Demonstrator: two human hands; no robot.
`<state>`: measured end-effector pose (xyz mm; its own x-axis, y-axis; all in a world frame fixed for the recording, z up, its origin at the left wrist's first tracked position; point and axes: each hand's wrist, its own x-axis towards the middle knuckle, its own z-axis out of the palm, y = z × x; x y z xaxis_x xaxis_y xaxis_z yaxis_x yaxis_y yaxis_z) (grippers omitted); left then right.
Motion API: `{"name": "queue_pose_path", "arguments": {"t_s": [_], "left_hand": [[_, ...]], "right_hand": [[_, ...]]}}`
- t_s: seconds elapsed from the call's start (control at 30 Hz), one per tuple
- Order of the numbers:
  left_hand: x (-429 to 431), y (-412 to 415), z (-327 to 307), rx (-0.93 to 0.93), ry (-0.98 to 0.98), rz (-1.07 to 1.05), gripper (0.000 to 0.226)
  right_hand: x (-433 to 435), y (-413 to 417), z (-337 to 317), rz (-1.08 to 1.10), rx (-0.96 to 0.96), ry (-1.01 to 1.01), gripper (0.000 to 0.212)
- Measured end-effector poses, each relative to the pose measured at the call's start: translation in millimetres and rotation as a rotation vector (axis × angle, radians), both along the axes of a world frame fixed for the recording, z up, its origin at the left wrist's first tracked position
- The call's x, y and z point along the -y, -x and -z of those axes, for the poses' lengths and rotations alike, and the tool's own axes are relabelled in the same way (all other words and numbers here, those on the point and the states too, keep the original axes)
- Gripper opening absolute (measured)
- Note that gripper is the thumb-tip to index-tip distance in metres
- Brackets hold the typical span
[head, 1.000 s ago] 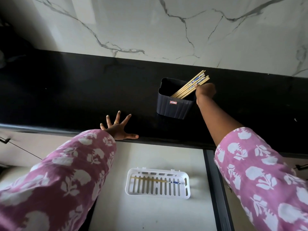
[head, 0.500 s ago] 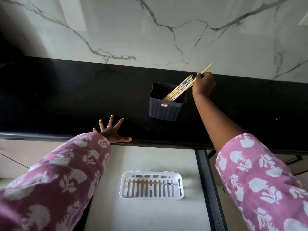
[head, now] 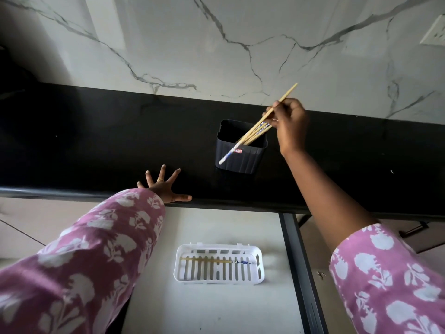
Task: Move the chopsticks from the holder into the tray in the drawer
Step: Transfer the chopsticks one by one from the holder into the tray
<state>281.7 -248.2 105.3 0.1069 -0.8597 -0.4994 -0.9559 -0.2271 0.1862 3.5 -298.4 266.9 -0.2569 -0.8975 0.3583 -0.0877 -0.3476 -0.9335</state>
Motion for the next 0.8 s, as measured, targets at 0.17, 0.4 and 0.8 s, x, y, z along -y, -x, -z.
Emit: {"name": "queue_pose_path", "arguments": {"t_s": [0.17, 0.4, 0.8], "left_hand": [[0, -1, 2, 0.002, 0.014, 0.001, 0.108], [1, -1, 7, -0.017, 0.034, 0.002, 0.109], [6, 0, 8, -0.01, 0.017, -0.009, 0.11]], "right_hand": [[-33, -23, 41, -0.283, -0.184, -0.12, 0.02], [-79, -56, 134, -0.556, -0.76, -0.237, 0.009], [-148, -80, 250, -0.897, -1.439, -0.316, 0.018]]}}
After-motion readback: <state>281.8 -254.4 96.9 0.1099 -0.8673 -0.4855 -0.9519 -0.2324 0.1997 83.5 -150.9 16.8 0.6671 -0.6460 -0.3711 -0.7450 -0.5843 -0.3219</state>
